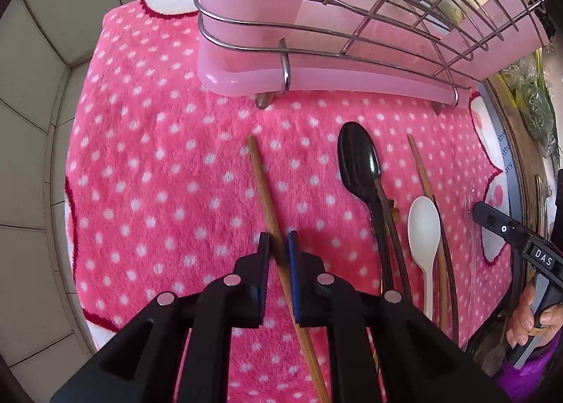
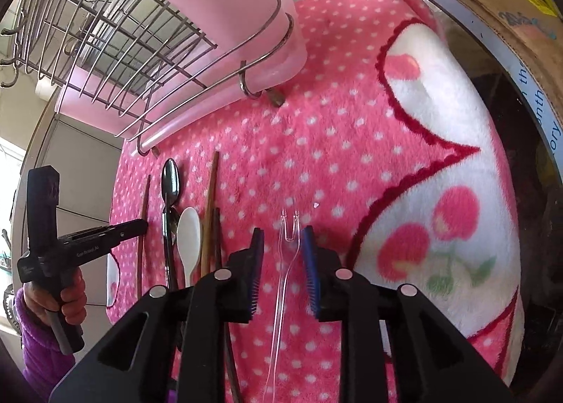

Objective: Organize utensils
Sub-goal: 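Grasp a wooden chopstick with the left tool while the right tool grasps a clear plastic fork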

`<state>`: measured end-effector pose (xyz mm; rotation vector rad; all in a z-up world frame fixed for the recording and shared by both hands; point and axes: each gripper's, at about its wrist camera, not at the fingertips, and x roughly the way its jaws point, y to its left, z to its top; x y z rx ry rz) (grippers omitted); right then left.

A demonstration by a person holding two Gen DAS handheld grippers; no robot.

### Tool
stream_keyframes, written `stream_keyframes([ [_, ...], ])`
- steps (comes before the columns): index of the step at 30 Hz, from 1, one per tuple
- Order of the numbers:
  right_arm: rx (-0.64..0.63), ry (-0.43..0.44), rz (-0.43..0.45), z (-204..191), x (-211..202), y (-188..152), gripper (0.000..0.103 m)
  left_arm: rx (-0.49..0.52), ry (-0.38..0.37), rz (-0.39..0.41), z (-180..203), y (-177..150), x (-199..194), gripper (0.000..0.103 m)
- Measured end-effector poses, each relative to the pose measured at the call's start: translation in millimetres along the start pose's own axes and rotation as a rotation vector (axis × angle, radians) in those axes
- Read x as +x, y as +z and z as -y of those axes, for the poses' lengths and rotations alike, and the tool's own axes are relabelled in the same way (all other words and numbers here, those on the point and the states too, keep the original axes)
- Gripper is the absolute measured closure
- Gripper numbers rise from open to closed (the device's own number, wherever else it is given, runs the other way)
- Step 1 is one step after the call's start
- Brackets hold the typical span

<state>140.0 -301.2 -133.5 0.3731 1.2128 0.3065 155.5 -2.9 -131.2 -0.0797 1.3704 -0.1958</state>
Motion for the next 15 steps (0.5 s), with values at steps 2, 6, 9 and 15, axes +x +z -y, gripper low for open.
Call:
stream_keyframes([
  [2, -0.012, -0.025, -0.012, -1, 5, 1, 0.080, 0.013, 0.011, -0.015, 3, 5, 2, 0.093],
  [6, -0.043, -0.052, 0.004, -8, 10, 1, 0.084, 0.020, 0.022, -0.027, 8, 13, 5, 0.093],
  [9, -0.044, -0.044, 0.024, -7, 10, 1, 0.091, 0.033, 0.018, 0.002, 9, 14, 4, 0.093],
  [15, -0.069, -0.005, 0.094, -14, -9, -1, 0.099, 0.044, -0.023, 0.104, 8, 1, -10, 0.097],
])
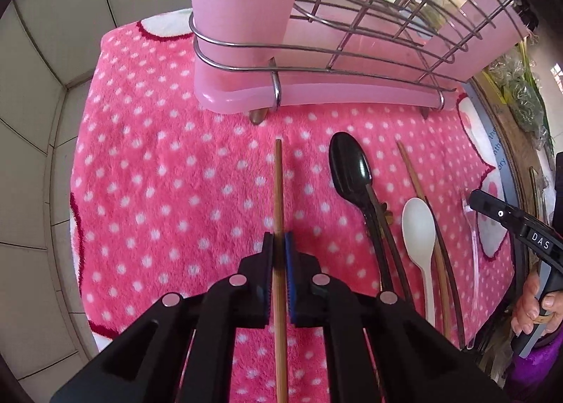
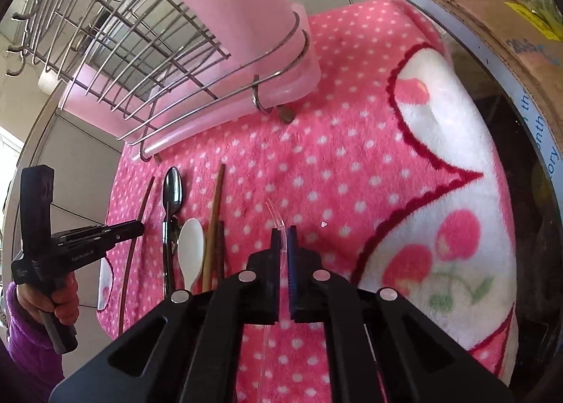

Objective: Organize utensils
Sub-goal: 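Grasp a wooden chopstick with the left tool while the right tool grasps a clear plastic fork, then lift and drop the chopstick into the pink cup while the right tool inserts the fork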

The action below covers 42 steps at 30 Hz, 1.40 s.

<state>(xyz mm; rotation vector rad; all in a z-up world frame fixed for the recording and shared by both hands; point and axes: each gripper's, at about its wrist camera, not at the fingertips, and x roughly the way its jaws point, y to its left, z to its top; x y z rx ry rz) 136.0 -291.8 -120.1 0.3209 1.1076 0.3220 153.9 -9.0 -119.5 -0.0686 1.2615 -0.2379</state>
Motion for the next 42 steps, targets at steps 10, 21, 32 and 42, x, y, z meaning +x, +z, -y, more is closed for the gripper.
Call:
stream_keyframes([
  [10, -0.073, -0.007, 0.185, -22, -51, 1, 0.100, -0.046, -0.091, 0.293, -17, -25, -80, 0.097],
  [21, -0.167, -0.002, 0.455, -56, -131, 22, 0.100, -0.029, -0.097, 0.677, -18, -34, -183, 0.097],
  [32, -0.241, -0.007, 0.795, -91, -217, 77, 0.100, -0.029, -0.126, 0.908, -12, -5, -269, 0.097],
  [42, -0.318, -0.104, 1.049, -110, -228, 124, 0.100, -0.041, -0.092, 1.011, -7, 42, -300, 0.097],
])
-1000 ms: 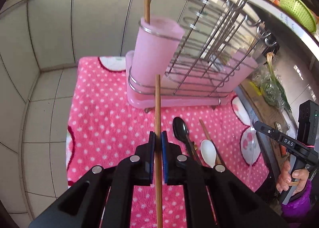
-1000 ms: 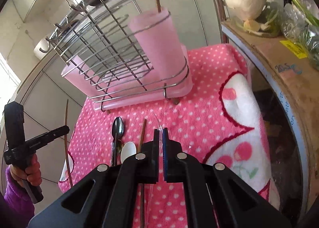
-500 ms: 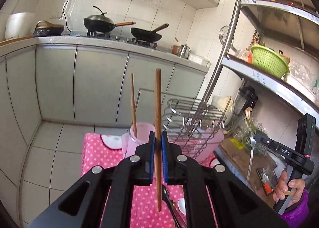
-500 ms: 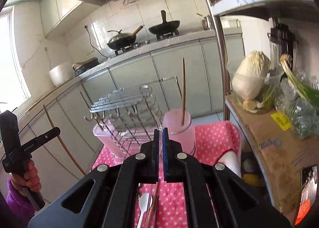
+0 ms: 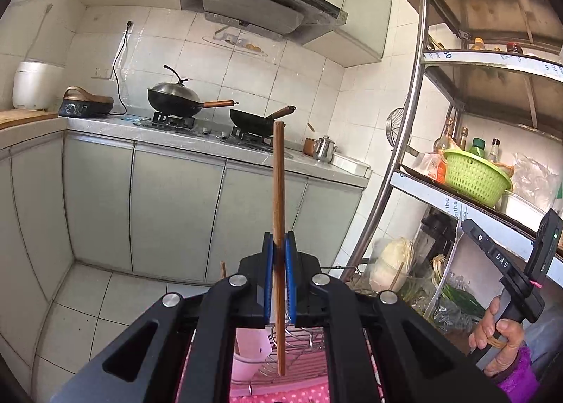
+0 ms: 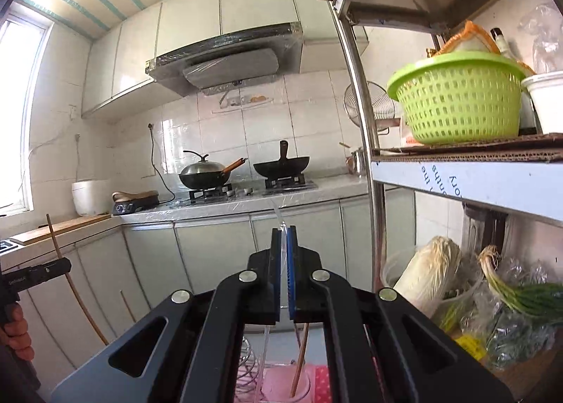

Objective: Organize utensils
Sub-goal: 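Lift and drop the chopstick into the pink cup while the right tool inserts the fork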

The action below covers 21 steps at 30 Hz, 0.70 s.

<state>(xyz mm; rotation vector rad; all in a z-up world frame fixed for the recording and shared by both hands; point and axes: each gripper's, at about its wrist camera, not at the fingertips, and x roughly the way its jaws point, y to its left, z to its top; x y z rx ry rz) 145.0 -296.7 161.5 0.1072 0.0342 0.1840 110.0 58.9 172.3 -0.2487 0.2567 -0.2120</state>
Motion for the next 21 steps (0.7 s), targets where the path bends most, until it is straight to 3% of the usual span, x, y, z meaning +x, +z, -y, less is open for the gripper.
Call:
stream_keyframes([
  [11, -0.053, -0.076, 0.047, 3, 40, -38, 0.100, 0.022, 0.082, 0.007, -20, -7, 41, 0.097],
  [21, -0.015, -0.059, -0.071, 5, 45, -84, 0.100, 0.027, 0.078, -0.094, -29, -40, 68, 0.097],
])
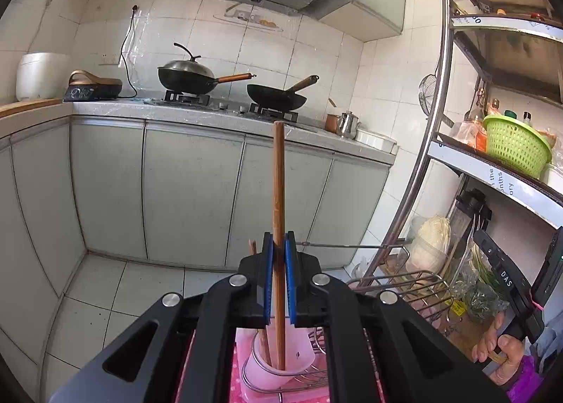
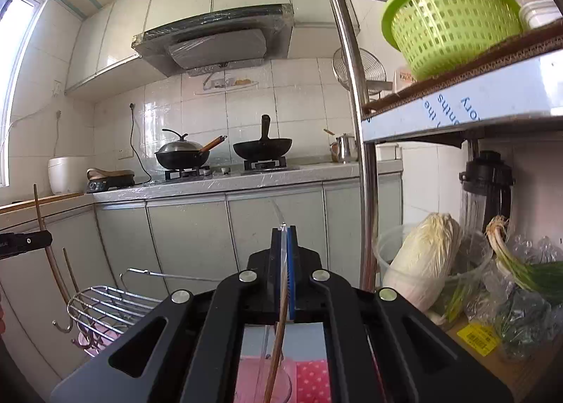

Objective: Organize utensils
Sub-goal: 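Lift and drop the chopstick into the pink cup while the right tool inserts the fork, then open both tools and lower them back toward the remaining utensils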

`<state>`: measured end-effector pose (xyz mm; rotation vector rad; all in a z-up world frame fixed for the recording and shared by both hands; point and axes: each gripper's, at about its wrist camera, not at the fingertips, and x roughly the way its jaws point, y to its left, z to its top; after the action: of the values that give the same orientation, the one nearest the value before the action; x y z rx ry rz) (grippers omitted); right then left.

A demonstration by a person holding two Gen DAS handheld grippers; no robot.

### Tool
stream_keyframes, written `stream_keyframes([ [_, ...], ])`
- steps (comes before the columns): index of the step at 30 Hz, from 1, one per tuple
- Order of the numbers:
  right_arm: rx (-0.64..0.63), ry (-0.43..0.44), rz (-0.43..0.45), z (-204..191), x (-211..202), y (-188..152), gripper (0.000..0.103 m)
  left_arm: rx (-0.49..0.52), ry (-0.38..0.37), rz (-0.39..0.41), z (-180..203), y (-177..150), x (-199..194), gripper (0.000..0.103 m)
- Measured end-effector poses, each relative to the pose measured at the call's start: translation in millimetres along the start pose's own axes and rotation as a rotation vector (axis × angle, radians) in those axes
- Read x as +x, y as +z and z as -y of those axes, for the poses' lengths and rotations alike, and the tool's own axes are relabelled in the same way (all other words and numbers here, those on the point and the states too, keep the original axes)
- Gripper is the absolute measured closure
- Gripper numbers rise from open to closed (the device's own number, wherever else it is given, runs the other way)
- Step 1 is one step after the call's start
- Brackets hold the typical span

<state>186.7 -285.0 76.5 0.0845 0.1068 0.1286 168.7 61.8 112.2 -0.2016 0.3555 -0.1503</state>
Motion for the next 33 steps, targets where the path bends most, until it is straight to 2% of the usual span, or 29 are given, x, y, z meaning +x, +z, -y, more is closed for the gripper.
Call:
stream_keyframes([
  [6, 0.039, 0.011, -0.100, -1, 1, -31, 0.100, -0.030, 0.001, -0.079, -5, -21, 17, 0.097],
  [12, 0.113, 0.028, -0.191, 7, 8, -47, 0.100, -0.047, 0.009, -0.146, -9, -41, 31, 0.097],
  [23, 0.221, 0.088, -0.284, 16, 17, -45, 0.099, -0.109, 0.023, -0.208, -25, -51, 47, 0.096],
  [26, 0.234, 0.089, -0.315, 18, 20, -43, 0.099, -0.122, 0.029, -0.221, -27, -49, 46, 0.092],
  [27, 0.239, 0.091, -0.324, 19, 20, -43, 0.098, -0.128, 0.035, -0.225, -28, -48, 46, 0.087],
  [28, 0.248, 0.097, -0.333, 20, 20, -43, 0.094, -0.138, 0.039, -0.227, -30, -48, 45, 0.081],
  [29, 0.257, 0.102, -0.338, 21, 20, -43, 0.085, -0.152, 0.040, -0.225, -32, -48, 44, 0.078],
  [31, 0.266, 0.108, -0.336, 22, 16, -42, 0.070, -0.181, 0.035, -0.228, -37, -47, 41, 0.076],
  [33, 0.261, 0.108, -0.328, 22, 12, -39, 0.067, -0.208, 0.020, -0.235, -42, -47, 38, 0.075],
])
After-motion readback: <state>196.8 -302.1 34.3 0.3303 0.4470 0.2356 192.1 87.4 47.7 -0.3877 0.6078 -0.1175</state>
